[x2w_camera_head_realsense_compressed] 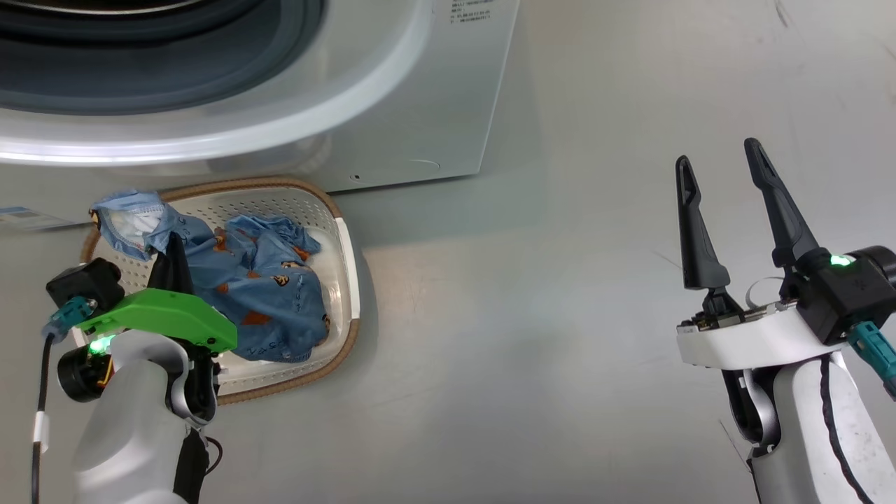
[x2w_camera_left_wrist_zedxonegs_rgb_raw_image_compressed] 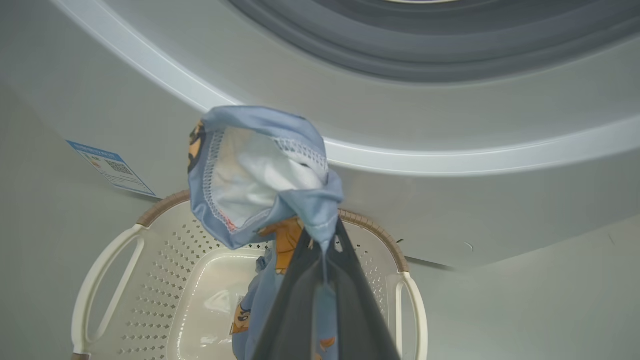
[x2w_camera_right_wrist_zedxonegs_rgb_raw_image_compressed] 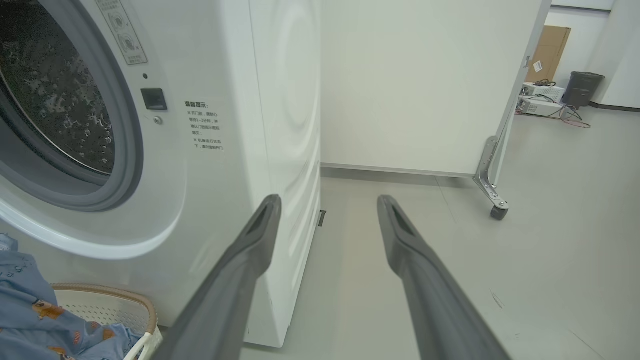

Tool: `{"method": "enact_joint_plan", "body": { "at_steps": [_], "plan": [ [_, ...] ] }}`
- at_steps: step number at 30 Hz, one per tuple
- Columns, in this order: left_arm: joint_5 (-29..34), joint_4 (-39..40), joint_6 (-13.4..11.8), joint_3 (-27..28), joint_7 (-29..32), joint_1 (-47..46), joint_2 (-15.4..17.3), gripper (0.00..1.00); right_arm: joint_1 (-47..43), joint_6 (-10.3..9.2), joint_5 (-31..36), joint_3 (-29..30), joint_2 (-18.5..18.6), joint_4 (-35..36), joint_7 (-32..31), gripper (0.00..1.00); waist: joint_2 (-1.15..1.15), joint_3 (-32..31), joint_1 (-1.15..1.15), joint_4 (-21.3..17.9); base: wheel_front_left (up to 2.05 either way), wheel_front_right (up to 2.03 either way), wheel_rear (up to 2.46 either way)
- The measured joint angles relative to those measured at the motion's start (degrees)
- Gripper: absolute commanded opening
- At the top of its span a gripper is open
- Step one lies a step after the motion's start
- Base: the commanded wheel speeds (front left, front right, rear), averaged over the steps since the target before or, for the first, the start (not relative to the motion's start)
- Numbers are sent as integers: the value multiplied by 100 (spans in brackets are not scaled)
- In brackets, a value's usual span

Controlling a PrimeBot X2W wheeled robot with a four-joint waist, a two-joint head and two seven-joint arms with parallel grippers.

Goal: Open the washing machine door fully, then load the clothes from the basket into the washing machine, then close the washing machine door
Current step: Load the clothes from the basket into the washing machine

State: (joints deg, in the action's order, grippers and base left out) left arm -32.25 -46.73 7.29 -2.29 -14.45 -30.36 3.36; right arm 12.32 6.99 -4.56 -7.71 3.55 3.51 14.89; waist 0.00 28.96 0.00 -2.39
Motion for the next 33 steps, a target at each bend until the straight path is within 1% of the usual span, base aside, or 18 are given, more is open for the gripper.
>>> {"method": "enact_joint_plan", "body": {
  "at_steps": [5, 10, 14, 18, 25, 33],
  "plan": [
    [158, 894, 0, 119, 1, 435, -3, 0, -216, 0, -49, -23, 0, -122, 1, 100, 0, -509, 0, 123, 0, 0, 0],
    [326, 1416, 0, 420, 1, 1032, -4, 0, -436, 0, -101, 2, 8, -209, 1, 100, 0, -936, 0, 186, 0, 0, 0],
    [510, 1778, -37, 559, 1, 1411, -21, 0, -640, 0, -110, 29, 26, -268, 0, 100, 0, -1275, 0, 230, 0, 0, 0],
    [642, 2178, -80, 598, 1, 1755, -34, 0, -771, 1, -165, 1, 27, -321, 1, 100, 0, -1609, 0, 275, 0, 0, 0],
    [956, 2887, -186, 643, 1, 2631, -51, 0, -1010, 1, -232, -260, 34, -458, 1, 100, 0, -2198, 0, 311, 0, 0, 0],
    [1055, 3534, -341, 609, 2, 3572, -66, 0, -1490, 1, -298, -400, 222, -482, 0, 100, 0, -2813, 0, 269, 0, 0, 0]
  ]
}}
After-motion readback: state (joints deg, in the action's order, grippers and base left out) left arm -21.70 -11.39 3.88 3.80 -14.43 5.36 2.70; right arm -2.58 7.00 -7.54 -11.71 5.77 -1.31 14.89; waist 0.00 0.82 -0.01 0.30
